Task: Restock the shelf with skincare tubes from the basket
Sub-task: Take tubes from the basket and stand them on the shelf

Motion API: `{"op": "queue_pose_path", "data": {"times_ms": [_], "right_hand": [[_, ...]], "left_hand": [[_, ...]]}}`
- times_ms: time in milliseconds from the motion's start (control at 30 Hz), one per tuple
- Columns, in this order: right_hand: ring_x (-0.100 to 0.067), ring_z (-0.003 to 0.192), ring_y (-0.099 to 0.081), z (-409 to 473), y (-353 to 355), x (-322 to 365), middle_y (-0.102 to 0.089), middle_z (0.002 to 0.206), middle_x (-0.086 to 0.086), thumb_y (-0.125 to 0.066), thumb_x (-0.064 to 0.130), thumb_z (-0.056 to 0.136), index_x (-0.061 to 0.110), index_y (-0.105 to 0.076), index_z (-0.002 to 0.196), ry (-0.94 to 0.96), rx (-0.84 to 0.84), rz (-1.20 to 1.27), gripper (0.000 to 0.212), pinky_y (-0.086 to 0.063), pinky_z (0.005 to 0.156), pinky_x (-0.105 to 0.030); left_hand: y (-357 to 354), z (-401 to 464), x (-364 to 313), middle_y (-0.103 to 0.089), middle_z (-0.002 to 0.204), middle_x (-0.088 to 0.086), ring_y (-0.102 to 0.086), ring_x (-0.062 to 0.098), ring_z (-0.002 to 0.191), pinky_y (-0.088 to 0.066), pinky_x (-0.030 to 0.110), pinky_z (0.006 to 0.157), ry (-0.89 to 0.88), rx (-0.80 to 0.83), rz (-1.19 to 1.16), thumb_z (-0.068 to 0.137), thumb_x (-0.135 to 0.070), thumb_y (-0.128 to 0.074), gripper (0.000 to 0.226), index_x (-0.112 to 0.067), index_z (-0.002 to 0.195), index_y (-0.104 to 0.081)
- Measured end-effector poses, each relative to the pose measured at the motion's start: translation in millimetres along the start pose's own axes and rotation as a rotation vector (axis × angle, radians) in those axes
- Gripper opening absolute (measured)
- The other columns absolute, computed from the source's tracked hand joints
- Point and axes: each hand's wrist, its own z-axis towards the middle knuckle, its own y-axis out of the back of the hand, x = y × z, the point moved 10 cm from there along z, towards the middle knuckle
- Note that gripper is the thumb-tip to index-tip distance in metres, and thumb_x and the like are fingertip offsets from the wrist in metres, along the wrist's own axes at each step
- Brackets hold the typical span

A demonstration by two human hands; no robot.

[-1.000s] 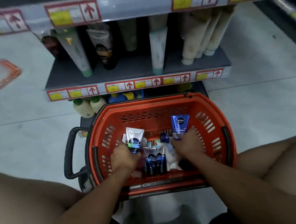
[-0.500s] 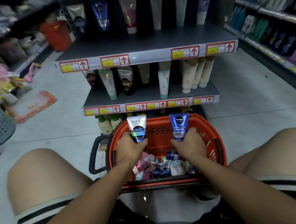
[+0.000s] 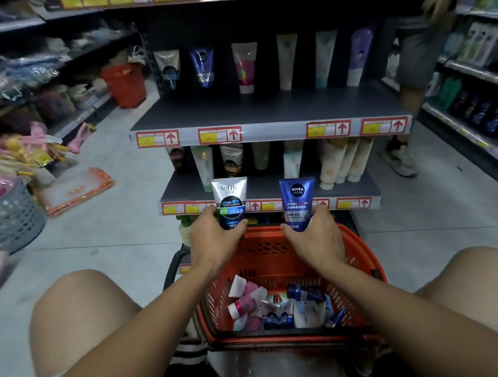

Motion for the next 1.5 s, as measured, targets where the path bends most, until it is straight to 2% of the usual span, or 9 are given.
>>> {"op": "queue_pose_path", "data": {"times_ms": [67,167,300,400,633,867,1200,1333,1500], "right_hand": [[-0.018,0.084,-0.061,9.2,5.9,17.1,-0.060,0.098,0.004,-0.077,0.061,0.073,0.022,-0.048,0.110,0.014,-0.019,0.010,0.060,-0.051,0.064,-0.034],[-0.017,0.083,-0.060,24.4,13.7,46.7,-0.061,0.099,0.004,-0.077,0.060,0.073,0.023,-0.048,0.111,0.060,-0.049,0.041,0.061,-0.048,0.063,-0.033],[-0.015,0.091,-0.061,49.1,19.0,86.3,-0.060,0.105,0.006,-0.076,0.063,0.073,0.025,-0.047,0.117,0.105,-0.066,0.085,0.065,-0.051,0.070,-0.034],[-0.013,0.093,-0.059,69.4,21.5,117.5,-0.059,0.105,0.009,-0.077,0.062,0.073,0.027,-0.047,0.117,0.153,-0.078,0.137,0.064,-0.052,0.075,-0.034],[-0.015,0.090,-0.063,121.0,17.1,186.1,-0.063,0.101,0.010,-0.077,0.062,0.068,0.030,-0.049,0.109,0.233,-0.124,0.214,0.059,-0.055,0.074,-0.038],[-0.019,0.095,-0.062,172.7,-3.0,240.3,-0.061,0.104,0.005,-0.078,0.062,0.070,0.026,-0.046,0.109,0.257,-0.137,0.172,0.062,-0.053,0.075,-0.037],[-0.026,0.097,-0.064,207.7,-49.3,267.7,-0.063,0.105,0.001,-0.081,0.061,0.070,0.023,-0.046,0.106,0.224,-0.129,0.093,0.063,-0.042,0.068,-0.032],[-0.022,0.100,-0.062,209.7,-50.6,266.3,-0.060,0.110,0.002,-0.078,0.067,0.068,0.023,-0.049,0.113,0.236,-0.144,0.031,0.069,-0.042,0.071,-0.031],[-0.019,0.089,-0.064,222.2,-67.6,269.0,-0.064,0.098,0.005,-0.071,0.064,0.074,0.027,-0.063,0.100,0.253,-0.029,-0.102,0.046,-0.045,0.066,-0.030]], "left_hand": [[11.5,12.3,-8.5,-0.073,0.107,-0.003,-0.068,0.012,0.091,-0.048,0.017,0.064,-0.032,-0.024,-0.008,0.077,-0.051,-0.086,0.061,-0.015,0.122,-0.065],[31.9,33.5,-22.0,-0.073,0.106,-0.005,-0.068,0.011,0.093,-0.058,0.028,0.072,-0.080,-0.081,-0.015,0.075,-0.058,-0.082,0.062,-0.021,0.120,-0.063],[57.1,66.0,-43.2,-0.070,0.102,-0.007,-0.066,0.010,0.090,-0.048,0.018,0.067,-0.147,-0.131,-0.034,0.078,-0.050,-0.085,0.053,-0.021,0.116,-0.064],[77.3,91.1,-58.7,-0.068,0.103,-0.009,-0.066,0.009,0.091,-0.053,0.021,0.073,-0.191,-0.168,-0.068,0.077,-0.048,-0.086,0.055,-0.022,0.120,-0.063],[117.3,161.1,-73.3,-0.065,0.100,-0.013,-0.064,0.006,0.089,-0.047,0.018,0.071,-0.230,-0.247,-0.117,0.079,-0.045,-0.086,0.055,-0.019,0.122,-0.063],[138.2,242.2,-64.5,-0.075,0.109,-0.004,-0.070,0.015,0.096,-0.058,0.037,0.084,-0.202,-0.279,-0.043,0.075,-0.056,-0.085,0.061,-0.021,0.122,-0.067],[120.2,307.0,-33.3,-0.073,0.116,0.005,-0.068,0.025,0.101,-0.047,0.029,0.076,-0.128,-0.198,0.033,0.080,-0.051,-0.083,0.060,-0.016,0.124,-0.063],[117.8,309.6,-30.7,-0.070,0.123,0.004,-0.067,0.027,0.108,-0.053,0.035,0.084,-0.123,-0.203,0.003,0.073,-0.056,-0.085,0.079,-0.019,0.134,-0.052],[115.5,321.6,-28.8,-0.073,0.111,0.004,-0.069,0.029,0.096,-0.056,0.037,0.073,-0.112,-0.192,0.134,0.071,-0.058,-0.084,0.069,-0.020,0.122,-0.057]]}}
